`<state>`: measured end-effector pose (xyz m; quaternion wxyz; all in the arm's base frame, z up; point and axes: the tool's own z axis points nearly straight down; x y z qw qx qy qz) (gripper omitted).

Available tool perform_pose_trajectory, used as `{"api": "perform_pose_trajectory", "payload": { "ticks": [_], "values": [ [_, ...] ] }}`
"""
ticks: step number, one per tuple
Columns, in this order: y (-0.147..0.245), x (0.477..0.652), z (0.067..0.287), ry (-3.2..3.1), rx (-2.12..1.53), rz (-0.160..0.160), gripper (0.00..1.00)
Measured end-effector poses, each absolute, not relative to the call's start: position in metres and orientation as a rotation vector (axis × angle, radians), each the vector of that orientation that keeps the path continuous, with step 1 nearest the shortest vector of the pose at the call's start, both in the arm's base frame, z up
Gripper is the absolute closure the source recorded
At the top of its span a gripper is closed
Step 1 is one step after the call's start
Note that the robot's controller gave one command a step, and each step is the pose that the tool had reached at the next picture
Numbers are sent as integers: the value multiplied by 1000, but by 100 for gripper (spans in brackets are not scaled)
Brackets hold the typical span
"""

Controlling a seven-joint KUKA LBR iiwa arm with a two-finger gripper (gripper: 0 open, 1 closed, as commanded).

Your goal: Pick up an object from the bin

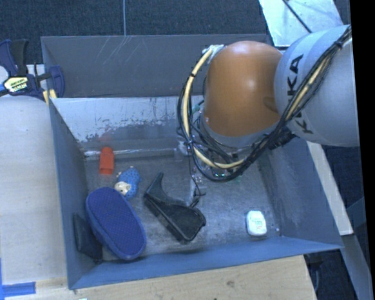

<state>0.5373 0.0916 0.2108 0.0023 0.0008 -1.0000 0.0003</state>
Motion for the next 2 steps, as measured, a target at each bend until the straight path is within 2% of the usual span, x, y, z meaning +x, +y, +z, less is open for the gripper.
{"api": "perform_pose_trajectory", "payload": {
  "ticks": [1, 2],
  "values": [
    [106, 506, 122, -3128, -229, 3, 0],
    [147, 499, 124, -3144, 58, 1, 0]
  ]
}}
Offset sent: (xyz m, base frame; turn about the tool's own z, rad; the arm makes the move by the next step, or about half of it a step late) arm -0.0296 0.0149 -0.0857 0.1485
